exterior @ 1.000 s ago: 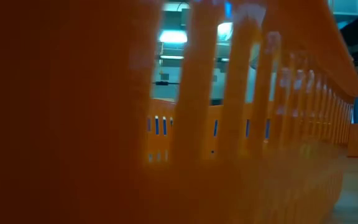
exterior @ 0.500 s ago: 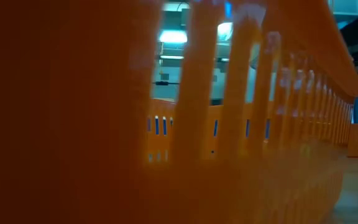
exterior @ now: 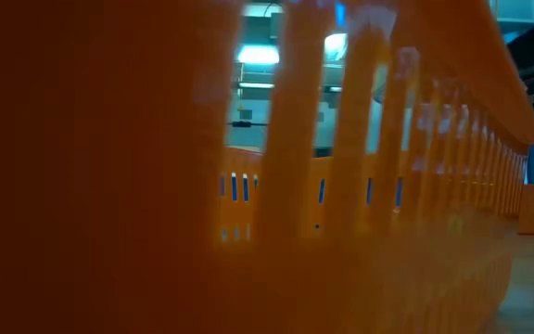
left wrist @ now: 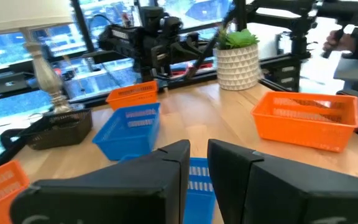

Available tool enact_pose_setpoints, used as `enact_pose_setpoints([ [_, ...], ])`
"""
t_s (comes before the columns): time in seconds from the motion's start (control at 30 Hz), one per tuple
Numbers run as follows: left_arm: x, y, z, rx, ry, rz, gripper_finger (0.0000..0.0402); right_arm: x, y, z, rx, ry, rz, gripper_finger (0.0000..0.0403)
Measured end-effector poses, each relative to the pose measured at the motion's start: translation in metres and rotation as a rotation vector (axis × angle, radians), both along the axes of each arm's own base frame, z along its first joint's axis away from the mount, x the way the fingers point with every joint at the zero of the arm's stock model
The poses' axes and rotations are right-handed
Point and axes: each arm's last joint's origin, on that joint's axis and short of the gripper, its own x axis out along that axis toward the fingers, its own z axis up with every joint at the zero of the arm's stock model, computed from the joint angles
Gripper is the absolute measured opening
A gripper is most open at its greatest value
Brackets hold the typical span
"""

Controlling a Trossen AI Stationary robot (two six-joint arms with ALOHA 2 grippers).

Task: Stack baskets by color
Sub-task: Stack the bottom black bin on the middle black bin

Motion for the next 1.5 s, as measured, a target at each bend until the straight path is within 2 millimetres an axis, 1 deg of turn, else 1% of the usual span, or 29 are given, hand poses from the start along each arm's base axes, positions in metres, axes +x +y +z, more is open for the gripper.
enact_pose_setpoints([
  [0.17, 0.0, 0.001, 0.004, 0.011, -0.042, 0.032, 0.005, 0.0, 0.0, 0.0, -0.048, -0.039, 0.014, 0.0094],
  [0.23, -0.002, 0.002, 0.014, -0.018, -0.078, 0.048, 0.005, 0.0, 0.0, 0.0, -0.036, -0.03, 0.011, 0.0094],
  [0.33, -0.007, 0.003, 0.037, -0.11, -0.106, 0.059, 0.005, 0.0, 0.0, 0.0, -0.027, -0.022, 0.008, 0.0094],
  [0.43, -0.008, 0.005, 0.051, -0.164, -0.005, 0.119, 0.005, 0.0, 0.0, 0.0, -0.027, -0.022, 0.008, 0.0094],
  [0.6, 0.001, 0.006, 0.076, -0.305, 0.146, 0.246, 0.005, 0.0, 0.0, 0.0, -0.026, -0.022, 0.007, 0.0094],
  [0.8, 0.015, 0.004, 0.098, -0.561, 0.484, 0.381, 0.005, 0.0, 0.0, 0.0, -0.024, -0.021, 0.007, 0.0094],
  [0.87, 0.018, 0.003, 0.104, -0.655, 0.596, 0.45, 0.005, 0.0, 0.0, 0.0, 0.003, 0.0, 0.0, 0.0094],
  [0.97, 0.021, 0.001, 0.11, -0.78, 0.754, 0.567, 0.005, 0.0, 0.0, 0.0, 0.054, 0.042, -0.015, 0.0094],
  [1.03, 0.023, 0.0, 0.111, -0.862, 0.824, 0.625, 0.005, 0.0, 0.0, 0.0, 0.053, 0.041, -0.014, 0.0094],
  [1.13, 0.028, -0.004, 0.112, -0.974, 0.868, 0.595, 0.005, 0.0, 0.0, 0.0, 0.053, 0.041, -0.014, 0.0094],
  [1.3, 0.032, -0.008, 0.113, -0.998, 0.869, 0.541, 0.005, 0.0, 0.0, 0.0, 0.052, 0.04, -0.014, 0.0094],
  [1.5, 0.033, -0.009, 0.114, -1.022, 0.859, 0.528, 0.005, 0.0, 0.0, 0.0, 0.051, 0.04, -0.014, 0.0094],
])
